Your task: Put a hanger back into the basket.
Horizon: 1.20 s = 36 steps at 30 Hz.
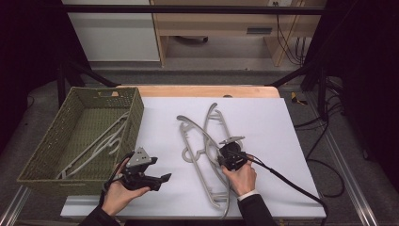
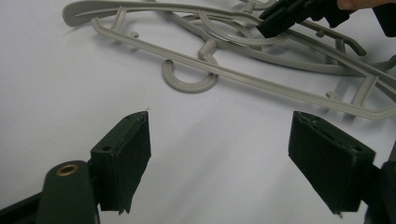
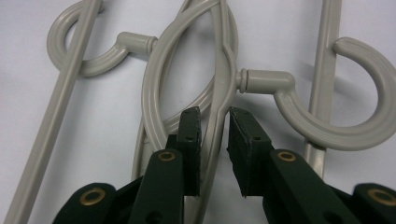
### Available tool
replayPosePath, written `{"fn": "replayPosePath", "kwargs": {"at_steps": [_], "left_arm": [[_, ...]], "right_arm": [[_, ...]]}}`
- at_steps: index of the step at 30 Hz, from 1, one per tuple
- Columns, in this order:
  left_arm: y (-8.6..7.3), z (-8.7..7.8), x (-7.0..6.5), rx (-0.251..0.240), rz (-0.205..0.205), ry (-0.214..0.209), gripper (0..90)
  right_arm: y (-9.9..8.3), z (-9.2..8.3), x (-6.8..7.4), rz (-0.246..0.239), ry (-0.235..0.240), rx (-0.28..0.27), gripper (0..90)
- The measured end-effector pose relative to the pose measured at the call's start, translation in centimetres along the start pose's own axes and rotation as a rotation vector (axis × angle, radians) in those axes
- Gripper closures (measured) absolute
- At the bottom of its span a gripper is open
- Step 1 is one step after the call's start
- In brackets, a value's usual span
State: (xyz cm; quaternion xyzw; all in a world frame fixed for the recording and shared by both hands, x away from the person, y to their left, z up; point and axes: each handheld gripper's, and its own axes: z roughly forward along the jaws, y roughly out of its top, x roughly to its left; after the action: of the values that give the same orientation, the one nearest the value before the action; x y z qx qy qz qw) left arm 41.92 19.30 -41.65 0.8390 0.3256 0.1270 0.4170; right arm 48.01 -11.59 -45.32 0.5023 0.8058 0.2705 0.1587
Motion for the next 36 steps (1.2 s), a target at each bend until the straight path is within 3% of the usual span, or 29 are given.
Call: {"fn": "replayPosePath", "kwargs": {"at_steps": [6, 10, 15, 19, 25, 28, 36], "left_arm": [[0.0, 0.0, 0.0, -0.001, -0.002, 0.001, 20.8], [0.0, 0.0, 0.0, 0.003, 0.0, 0.0, 20.9], [0.0, 0.0, 0.0, 0.005, -0.001, -0.002, 20.9], [0.0, 0.1, 0.0, 0.005, -0.002, -0.004, 20.8], [0.0, 0.1, 0.0, 0.006, -0.002, -0.004, 20.8], [0.1, 0.0, 0.0, 0.005, 0.0, -0.005, 20.8], [0.2, -0.3, 0.0, -0.003, 0.003, -0.005, 20.8]], "right_arm": [[0.1, -0.5, -0.4, -0.014, -0.004, 0.008, 82.2], [0.1, -0.6, -0.7, -0.017, 0.024, 0.024, 82.1], [0.2, -0.8, -1.0, -0.02, 0.043, 0.025, 77.6], [0.2, -0.2, -1.0, -0.026, 0.046, 0.057, 72.1], [0.4, 0.3, -0.9, -0.004, 0.073, 0.073, 80.2], [0.5, 0.2, -0.9, 0.022, 0.06, 0.081, 82.0], [0.7, -0.7, -1.3, 0.013, 0.041, 0.057, 82.7]]}}
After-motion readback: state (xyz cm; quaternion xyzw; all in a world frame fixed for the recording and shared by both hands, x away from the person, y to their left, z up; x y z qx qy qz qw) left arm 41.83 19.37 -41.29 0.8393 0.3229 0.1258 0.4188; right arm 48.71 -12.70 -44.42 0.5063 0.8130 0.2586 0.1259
